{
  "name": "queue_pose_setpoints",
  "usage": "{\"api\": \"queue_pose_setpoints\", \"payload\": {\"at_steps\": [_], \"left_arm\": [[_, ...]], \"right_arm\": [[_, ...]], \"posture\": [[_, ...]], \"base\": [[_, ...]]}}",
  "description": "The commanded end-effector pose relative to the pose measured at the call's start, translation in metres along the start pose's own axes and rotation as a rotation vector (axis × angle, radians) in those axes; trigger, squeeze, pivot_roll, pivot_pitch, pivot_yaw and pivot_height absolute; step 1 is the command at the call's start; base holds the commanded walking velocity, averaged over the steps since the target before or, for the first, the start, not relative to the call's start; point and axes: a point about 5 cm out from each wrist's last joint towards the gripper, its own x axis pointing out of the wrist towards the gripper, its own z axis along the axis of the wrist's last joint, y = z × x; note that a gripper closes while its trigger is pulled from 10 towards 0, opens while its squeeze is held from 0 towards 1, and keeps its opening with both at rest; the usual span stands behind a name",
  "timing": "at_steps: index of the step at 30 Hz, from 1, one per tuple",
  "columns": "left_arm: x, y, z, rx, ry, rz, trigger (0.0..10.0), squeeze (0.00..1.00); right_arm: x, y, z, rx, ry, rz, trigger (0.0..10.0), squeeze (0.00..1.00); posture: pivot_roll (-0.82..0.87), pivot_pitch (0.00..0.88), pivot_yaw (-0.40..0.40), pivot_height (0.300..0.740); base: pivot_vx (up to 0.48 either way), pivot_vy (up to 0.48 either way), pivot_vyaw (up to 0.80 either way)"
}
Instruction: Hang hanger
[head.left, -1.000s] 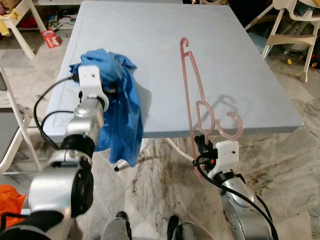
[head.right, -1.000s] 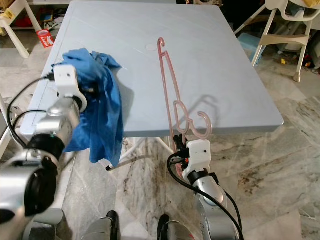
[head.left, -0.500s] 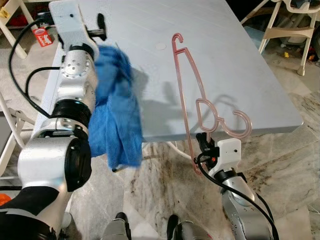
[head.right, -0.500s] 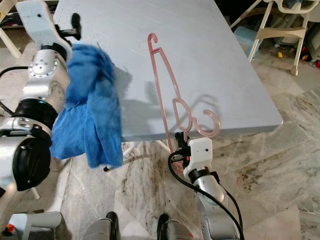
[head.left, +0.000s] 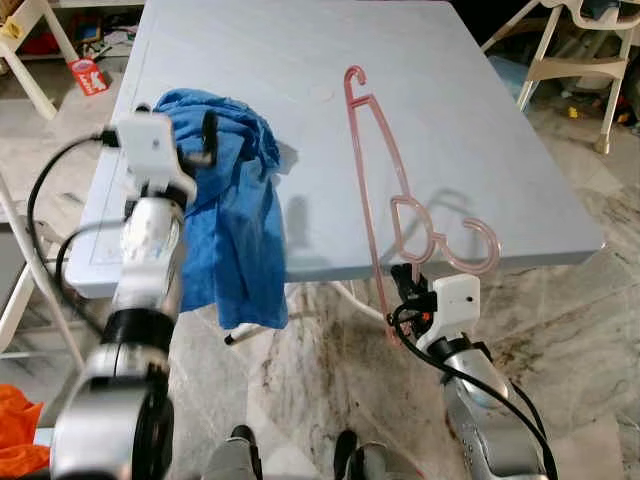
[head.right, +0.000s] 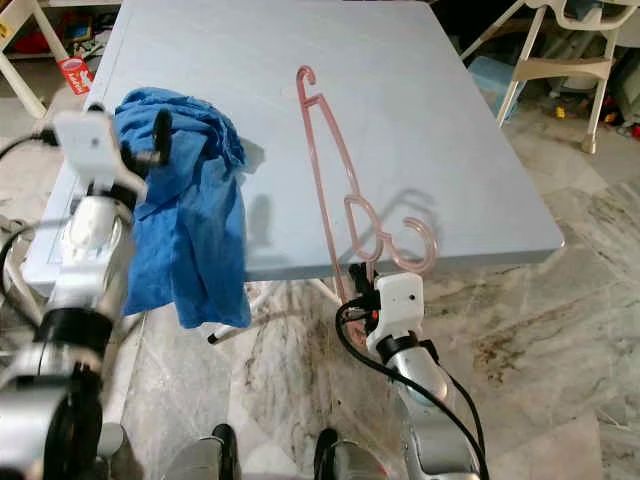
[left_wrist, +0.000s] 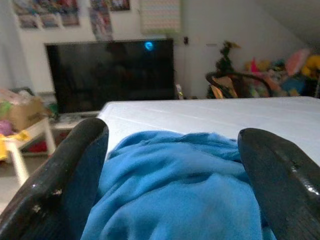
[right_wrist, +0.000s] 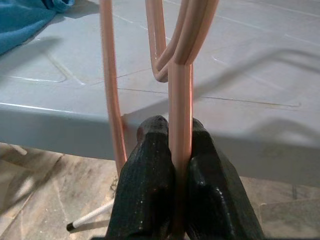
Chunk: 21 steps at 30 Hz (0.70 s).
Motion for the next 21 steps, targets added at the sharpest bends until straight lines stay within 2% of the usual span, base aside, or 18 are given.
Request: {"api": "queue_pose_setpoints", "payload": {"at_steps": [1,4,7,9,11,12,15,16,20,21], "left_arm": [[-0.004,-0.002,0.013,0.004,-0.054,-0.002,10.0,1.0],[-0.02,-0.003,0.005,0.005,-0.017,0.007,10.0,1.0],[-0.052,-0.008,-0.011,0.022,0.071,0.014,10.0,1.0],[-0.065,-0.011,-0.012,0.048,0.078,0.0,10.0,1.0],[-0.078,-0.013,-0.012,0.112,0.079,-0.002,10.0,1.0],[-0.089,-0.012,-0.017,0.121,0.109,-0.018,10.0,1.0],[-0.097,-0.013,-0.022,0.132,0.148,-0.035,10.0,1.0],[-0.109,-0.014,-0.029,0.146,0.19,-0.063,10.0,1.0],[-0.12,-0.013,-0.033,0.178,0.231,-0.073,10.0,1.0],[-0.128,-0.011,-0.036,0.21,0.249,-0.075,10.0,1.0]], "right_arm": [[0.001,-0.006,-0.004,-0.002,0.027,-0.027,10.0,0.0],[0.003,-0.008,-0.003,-0.018,0.023,-0.031,10.0,0.0],[0.005,-0.014,-0.001,-0.06,0.023,-0.078,10.0,0.0],[0.004,-0.018,0.0,-0.051,0.016,-0.101,10.0,0.0],[0.002,-0.024,-0.001,-0.056,0.022,-0.132,10.0,0.0],[-0.001,-0.025,-0.004,-0.064,0.039,-0.152,10.0,0.0],[-0.003,-0.027,-0.007,-0.054,0.049,-0.167,10.0,0.0],[-0.005,-0.027,-0.008,-0.058,0.05,-0.187,10.0,0.0],[-0.007,-0.027,-0.008,-0.065,0.045,-0.214,10.0,0.0],[-0.008,-0.026,-0.012,-0.062,0.058,-0.249,10.0,0.0]], "posture": [[0.0,0.2,-0.043,0.74],[0.0,0.199,-0.042,0.74],[0.0,0.203,-0.038,0.74],[0.0,0.201,-0.034,0.74],[0.0,0.185,-0.028,0.74],[0.0,0.181,-0.026,0.74],[-0.01,0.176,-0.022,0.74],[-0.01,0.173,-0.019,0.74],[-0.01,0.168,-0.027,0.74],[-0.01,0.158,-0.033,0.74]], "base": [[0.0,0.0,0.0],[0.0,0.0,0.0],[0.0,0.0,0.0],[0.0,0.0,0.0],[0.0,0.0,0.0],[0.0,0.0,0.0],[0.0,0.0,0.0],[0.0,0.0,0.0],[0.0,0.0,0.0],[0.0,0.0,0.0]]}}
